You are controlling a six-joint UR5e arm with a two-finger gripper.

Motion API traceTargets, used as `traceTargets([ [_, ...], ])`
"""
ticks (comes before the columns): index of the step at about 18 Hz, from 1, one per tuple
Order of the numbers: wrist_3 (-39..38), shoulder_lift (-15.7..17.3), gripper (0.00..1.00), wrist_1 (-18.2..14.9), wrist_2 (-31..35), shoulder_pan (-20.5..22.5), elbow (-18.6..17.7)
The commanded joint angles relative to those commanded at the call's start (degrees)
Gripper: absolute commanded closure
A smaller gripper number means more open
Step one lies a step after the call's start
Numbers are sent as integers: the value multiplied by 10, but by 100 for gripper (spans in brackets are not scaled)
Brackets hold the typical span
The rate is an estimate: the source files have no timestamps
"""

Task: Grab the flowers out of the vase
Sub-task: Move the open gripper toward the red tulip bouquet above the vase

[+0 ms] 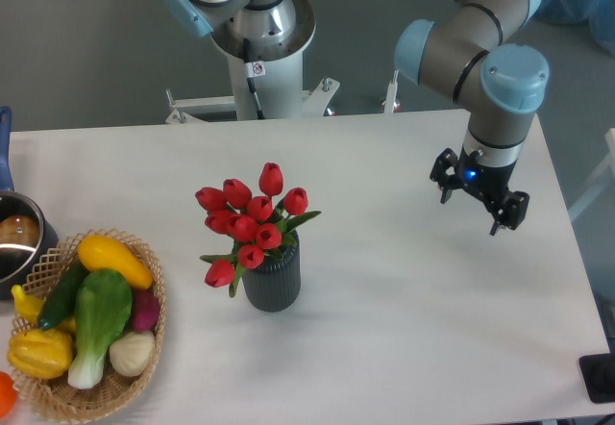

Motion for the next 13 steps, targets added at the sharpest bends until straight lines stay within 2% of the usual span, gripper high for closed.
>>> traceTargets([
  [3,2,3,0,0,-3,-3,0],
  [7,4,6,0,0,-6,-31,-1],
  [8,5,9,0,0,-17,-32,-14],
  [11,2,27,0,0,-126,-37,-56],
  [13,4,53,0,0,-178,-34,-83],
])
